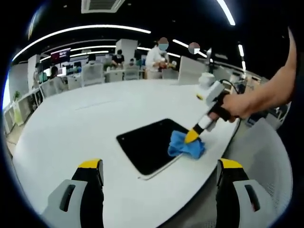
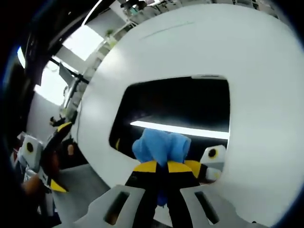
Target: Wipe the mirror surface with the cleaning cloth until all visible marks leave the cleaned area.
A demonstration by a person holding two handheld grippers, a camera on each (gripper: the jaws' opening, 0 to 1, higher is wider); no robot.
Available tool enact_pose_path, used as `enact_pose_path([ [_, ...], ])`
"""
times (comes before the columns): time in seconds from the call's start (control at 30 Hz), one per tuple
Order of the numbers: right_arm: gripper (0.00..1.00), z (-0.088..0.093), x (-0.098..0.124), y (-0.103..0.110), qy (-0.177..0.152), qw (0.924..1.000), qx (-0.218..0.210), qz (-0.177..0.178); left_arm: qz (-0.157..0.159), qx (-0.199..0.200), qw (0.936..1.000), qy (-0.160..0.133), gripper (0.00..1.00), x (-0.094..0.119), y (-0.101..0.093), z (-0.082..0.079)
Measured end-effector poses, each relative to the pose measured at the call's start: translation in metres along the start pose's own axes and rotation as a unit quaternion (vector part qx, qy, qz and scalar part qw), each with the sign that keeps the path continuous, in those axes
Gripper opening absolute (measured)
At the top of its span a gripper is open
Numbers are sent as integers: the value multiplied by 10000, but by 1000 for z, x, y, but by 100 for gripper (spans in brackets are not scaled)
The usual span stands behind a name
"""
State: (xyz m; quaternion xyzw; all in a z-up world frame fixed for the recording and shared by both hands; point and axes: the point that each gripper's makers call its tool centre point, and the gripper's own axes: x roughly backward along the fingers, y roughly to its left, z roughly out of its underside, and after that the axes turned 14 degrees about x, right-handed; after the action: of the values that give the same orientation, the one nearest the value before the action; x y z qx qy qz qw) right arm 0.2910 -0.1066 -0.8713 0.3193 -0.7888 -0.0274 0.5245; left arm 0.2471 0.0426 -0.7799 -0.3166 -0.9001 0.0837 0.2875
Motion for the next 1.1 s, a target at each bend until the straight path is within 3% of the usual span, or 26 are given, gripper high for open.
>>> enact_pose_path([
  [0.3,0,1,3,4,-13,10000,31,-35,-37,-39,10000,-42,100,0,2,-1],
  [0.43,0,1,3,3,8,10000,-8,-55,-51,-267,9996,-29,100,0,0,1],
  [0.67,0,1,3,2,22,10000,20,-62,-63,-85,9998,165,100,-1,3,8],
  [1.1,0,2,10,-12,5,9999,-119,-78,-144,53,9999,46,100,0,7,3],
])
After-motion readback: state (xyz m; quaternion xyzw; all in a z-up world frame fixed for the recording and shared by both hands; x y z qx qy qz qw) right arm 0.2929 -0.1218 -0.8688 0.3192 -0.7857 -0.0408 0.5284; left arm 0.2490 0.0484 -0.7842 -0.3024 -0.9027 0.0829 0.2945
